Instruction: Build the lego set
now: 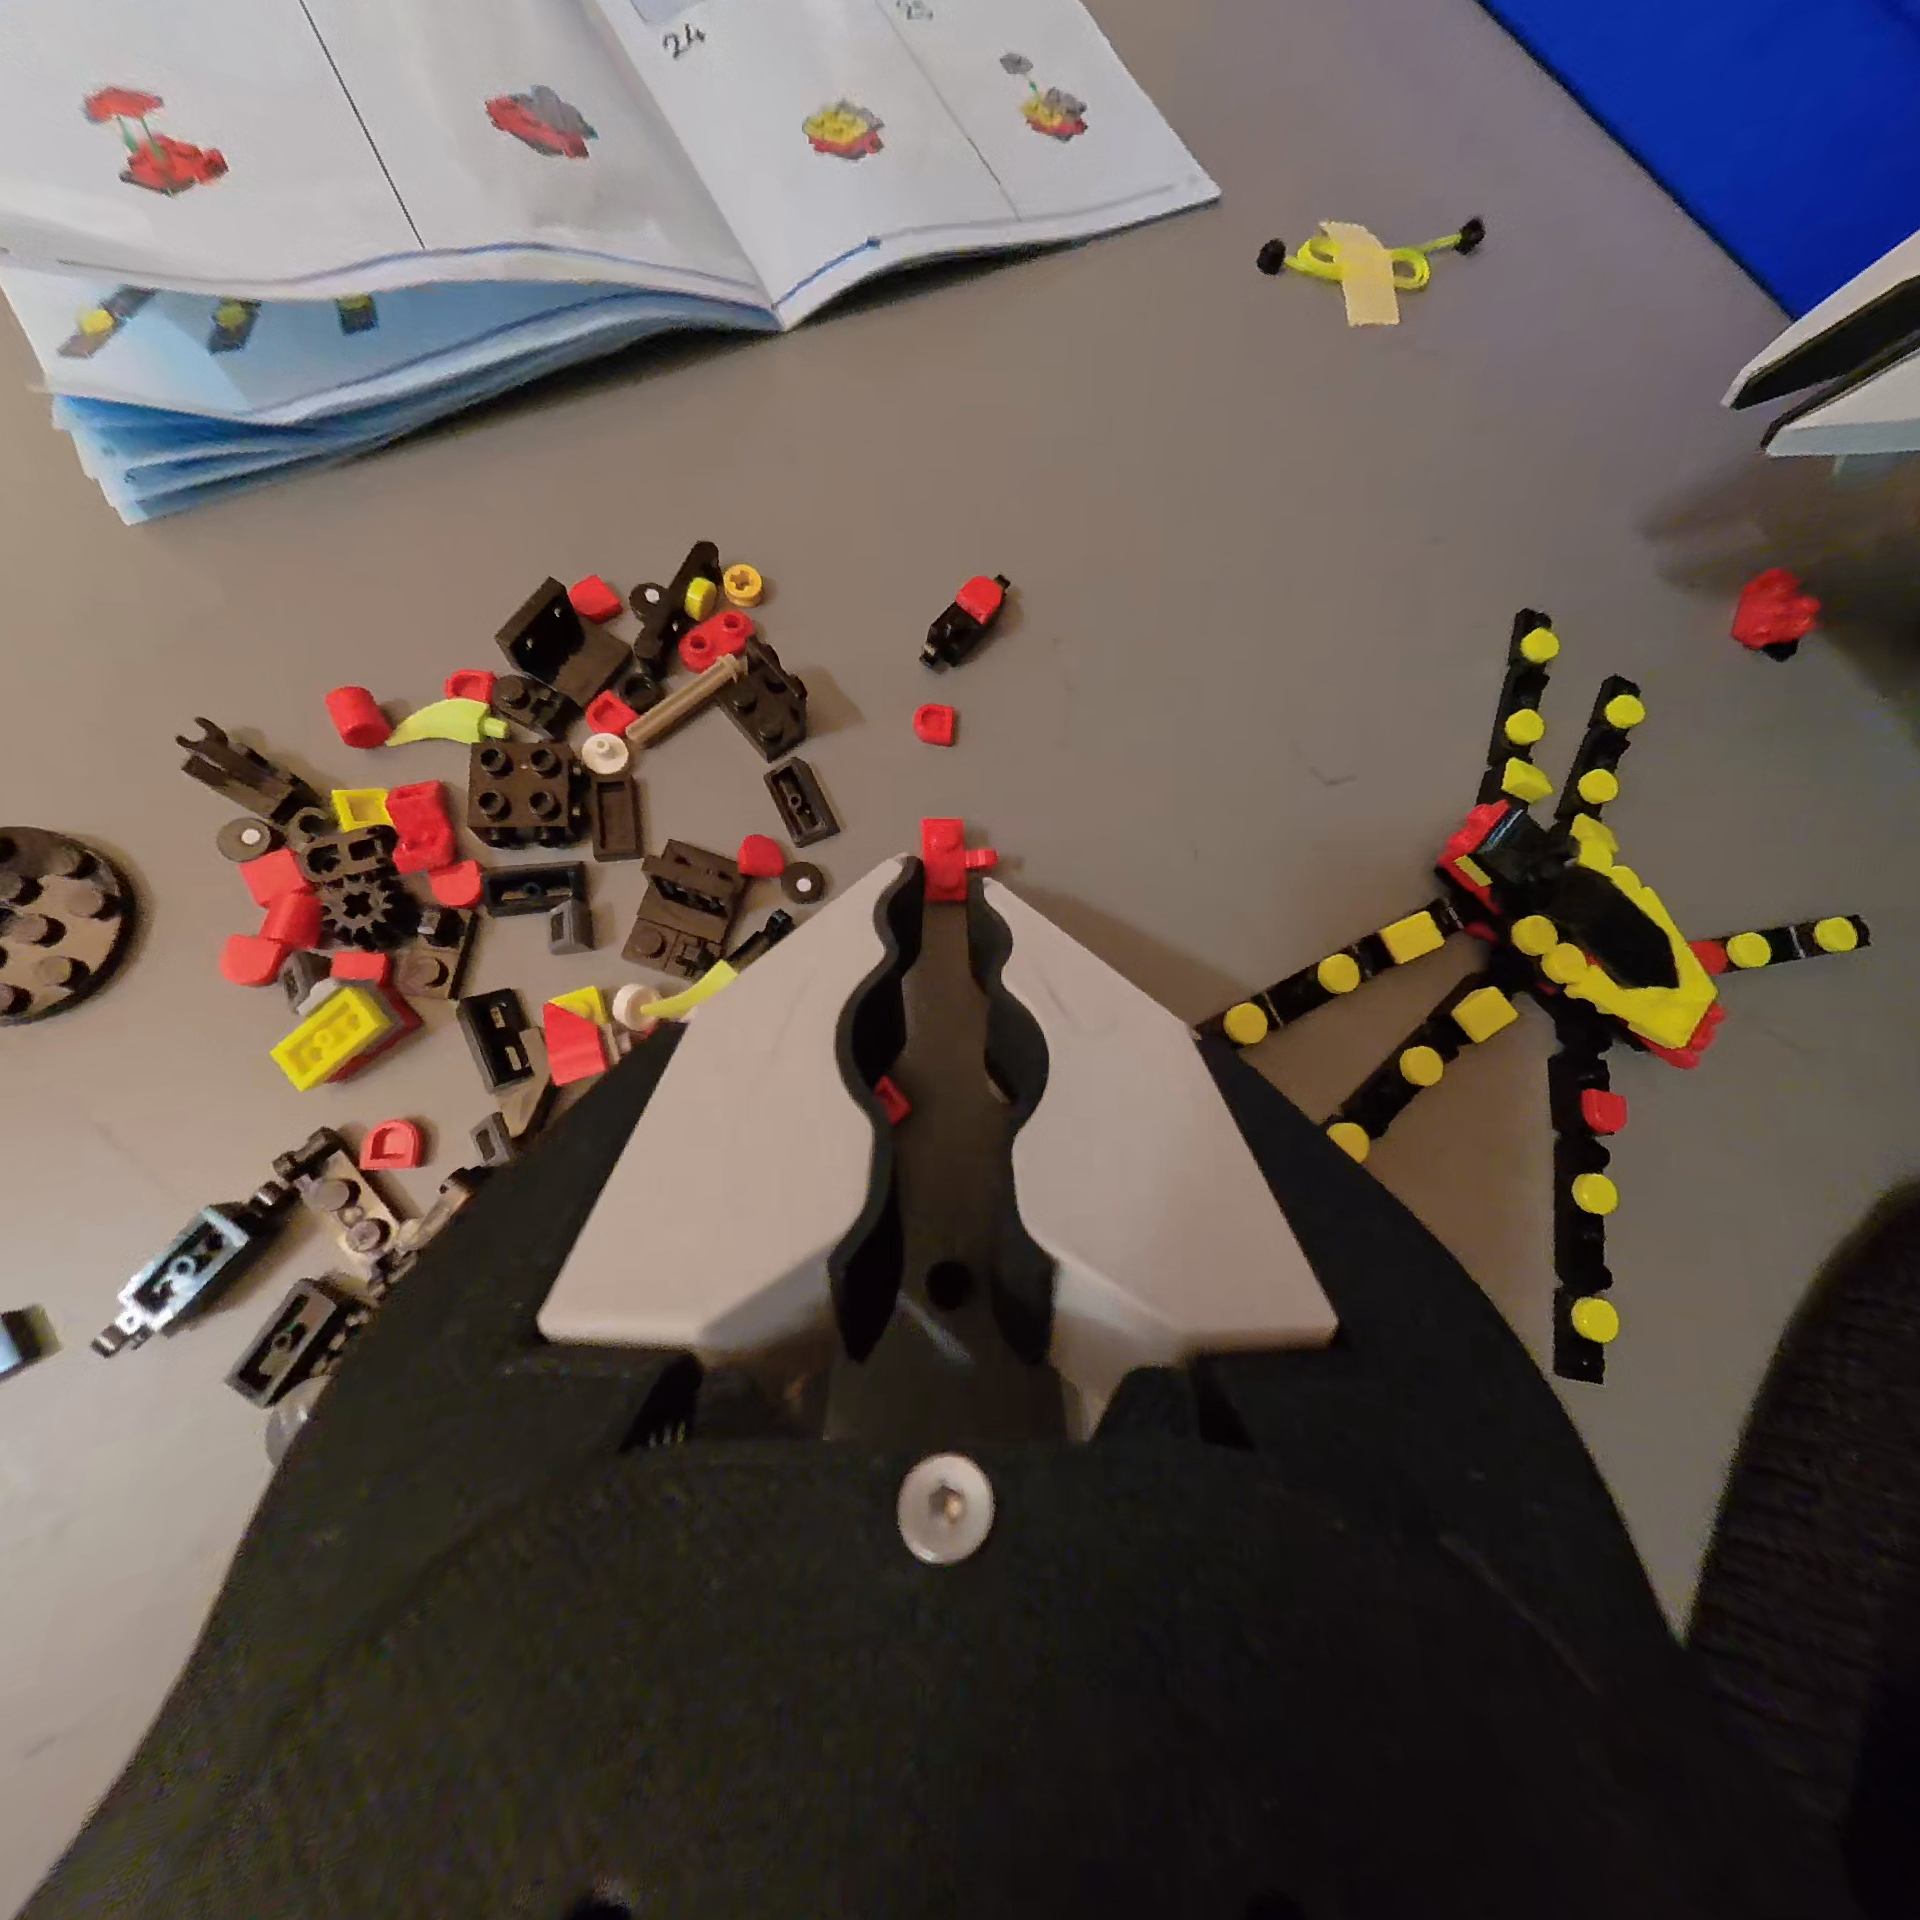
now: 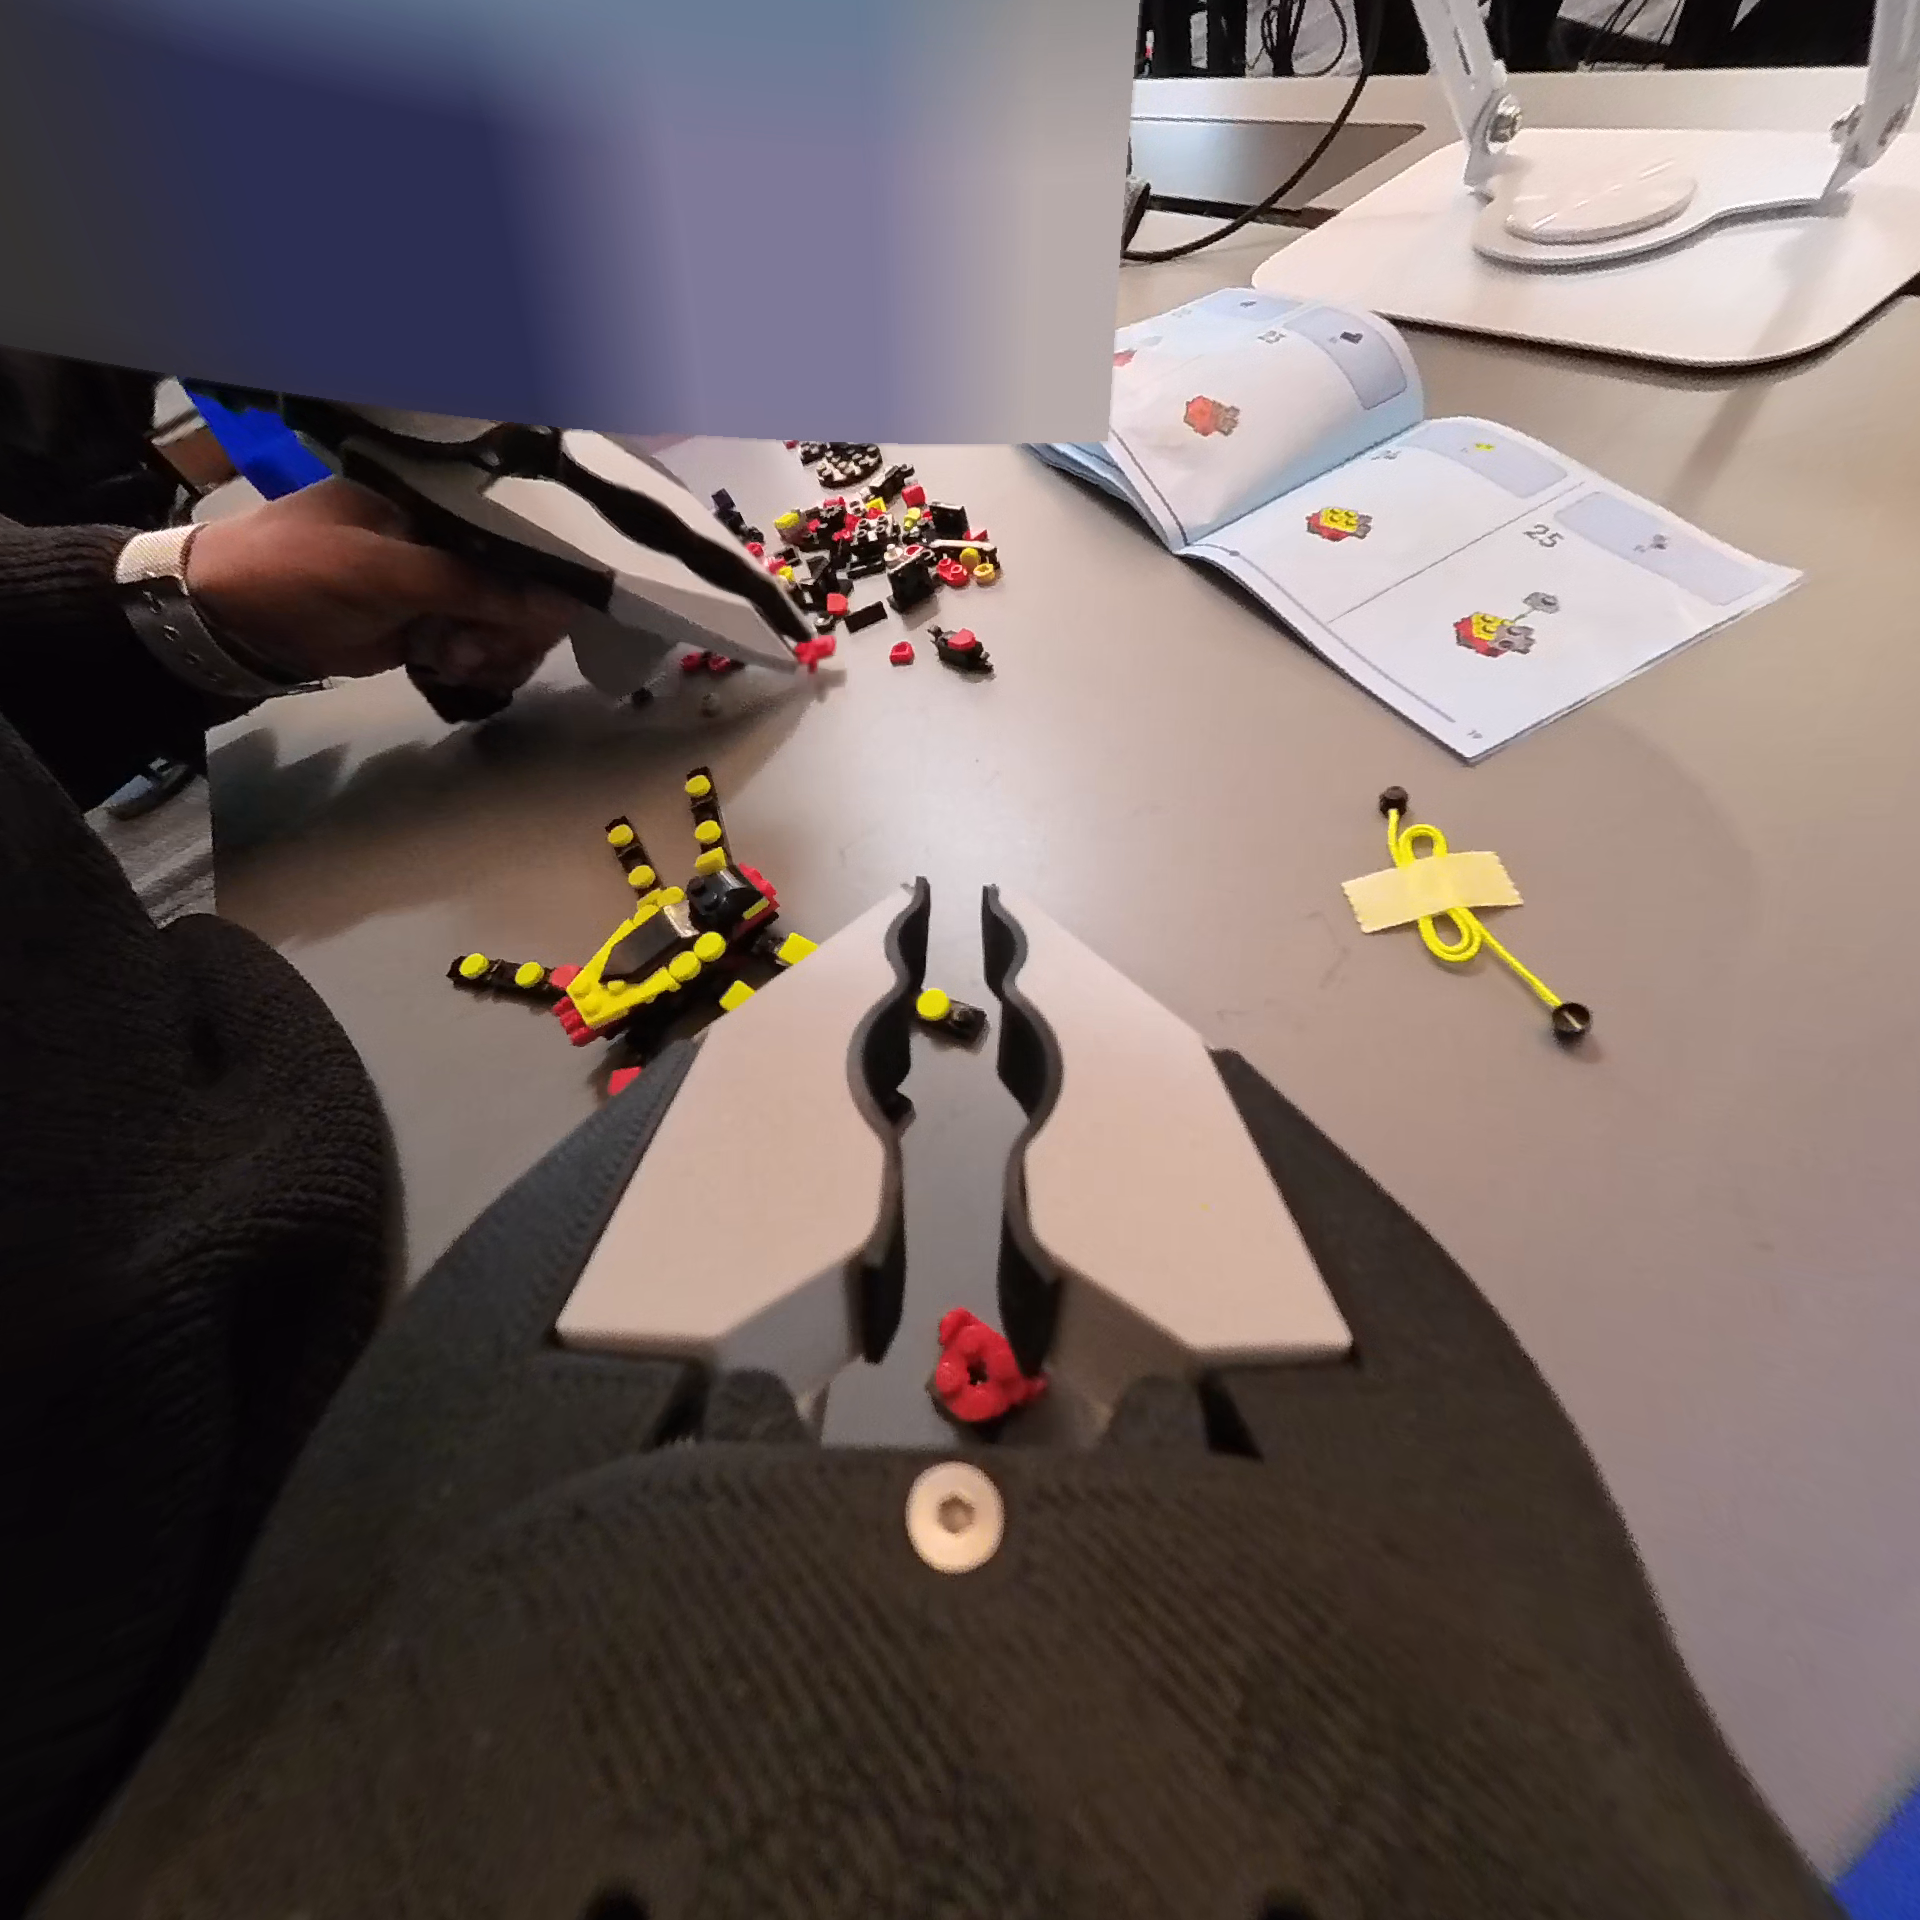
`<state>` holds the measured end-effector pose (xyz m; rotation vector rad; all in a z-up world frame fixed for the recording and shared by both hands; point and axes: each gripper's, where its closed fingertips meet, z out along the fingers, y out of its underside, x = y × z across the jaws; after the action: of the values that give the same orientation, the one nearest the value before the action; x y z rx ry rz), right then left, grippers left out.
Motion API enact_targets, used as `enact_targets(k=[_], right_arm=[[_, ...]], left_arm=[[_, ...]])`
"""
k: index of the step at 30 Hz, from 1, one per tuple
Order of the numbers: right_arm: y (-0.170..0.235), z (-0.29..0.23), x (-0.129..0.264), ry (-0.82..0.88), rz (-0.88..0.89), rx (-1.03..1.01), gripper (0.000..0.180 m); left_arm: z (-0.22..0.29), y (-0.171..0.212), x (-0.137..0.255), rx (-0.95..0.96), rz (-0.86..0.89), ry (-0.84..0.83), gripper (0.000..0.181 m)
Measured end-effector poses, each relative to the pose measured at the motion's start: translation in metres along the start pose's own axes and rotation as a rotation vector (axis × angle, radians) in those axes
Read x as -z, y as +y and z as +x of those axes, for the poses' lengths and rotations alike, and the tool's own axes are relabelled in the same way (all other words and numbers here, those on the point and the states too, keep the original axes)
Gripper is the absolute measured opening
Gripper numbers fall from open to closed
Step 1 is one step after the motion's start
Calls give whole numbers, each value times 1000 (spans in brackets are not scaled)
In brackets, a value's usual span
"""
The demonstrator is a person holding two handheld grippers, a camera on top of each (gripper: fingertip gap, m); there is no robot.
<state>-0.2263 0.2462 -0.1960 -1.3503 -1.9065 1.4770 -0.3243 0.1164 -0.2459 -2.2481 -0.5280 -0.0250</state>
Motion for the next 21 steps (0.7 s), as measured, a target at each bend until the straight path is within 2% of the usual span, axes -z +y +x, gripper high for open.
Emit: enact_targets(k=[6, 21], right_arm=[[0, 0, 0, 0, -1, 2, 8], [2, 1, -1, 0, -7, -3, 8]], left_arm=[[1, -15, 14, -14, 101, 6, 6], [2, -16, 17, -20, 130, 49, 6]])
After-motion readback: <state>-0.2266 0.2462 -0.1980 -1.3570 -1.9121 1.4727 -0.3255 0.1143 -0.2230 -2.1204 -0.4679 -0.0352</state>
